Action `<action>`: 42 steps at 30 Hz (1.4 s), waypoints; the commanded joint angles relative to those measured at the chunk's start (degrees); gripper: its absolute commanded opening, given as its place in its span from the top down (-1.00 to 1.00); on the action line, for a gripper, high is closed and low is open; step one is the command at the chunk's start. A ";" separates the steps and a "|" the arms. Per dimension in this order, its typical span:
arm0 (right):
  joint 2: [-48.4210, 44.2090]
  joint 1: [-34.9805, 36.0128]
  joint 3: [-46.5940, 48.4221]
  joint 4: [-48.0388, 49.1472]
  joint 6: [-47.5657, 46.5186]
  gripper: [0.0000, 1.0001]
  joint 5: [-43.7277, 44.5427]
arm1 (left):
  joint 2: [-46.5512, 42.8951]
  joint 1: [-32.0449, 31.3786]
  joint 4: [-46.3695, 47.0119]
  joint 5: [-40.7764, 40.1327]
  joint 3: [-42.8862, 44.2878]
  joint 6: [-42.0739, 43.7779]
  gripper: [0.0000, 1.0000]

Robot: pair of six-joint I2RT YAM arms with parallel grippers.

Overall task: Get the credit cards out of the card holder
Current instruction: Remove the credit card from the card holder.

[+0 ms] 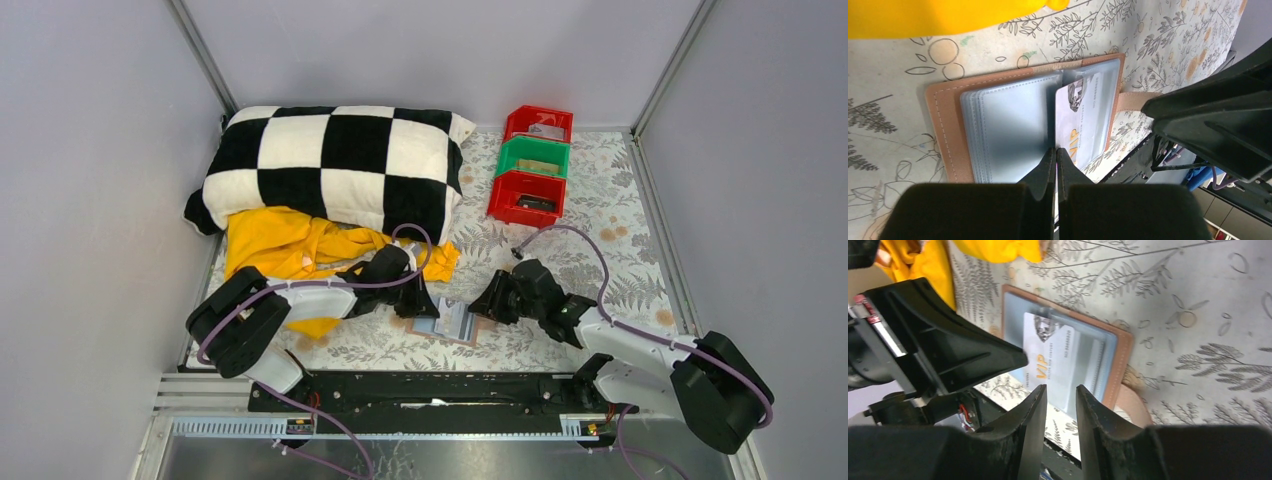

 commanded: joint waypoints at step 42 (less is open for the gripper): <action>16.92 1.32 3.79 11.06 -1.65 0.29 -8.15 | -2.26 2.30 -1.34 1.03 1.57 3.82 1.00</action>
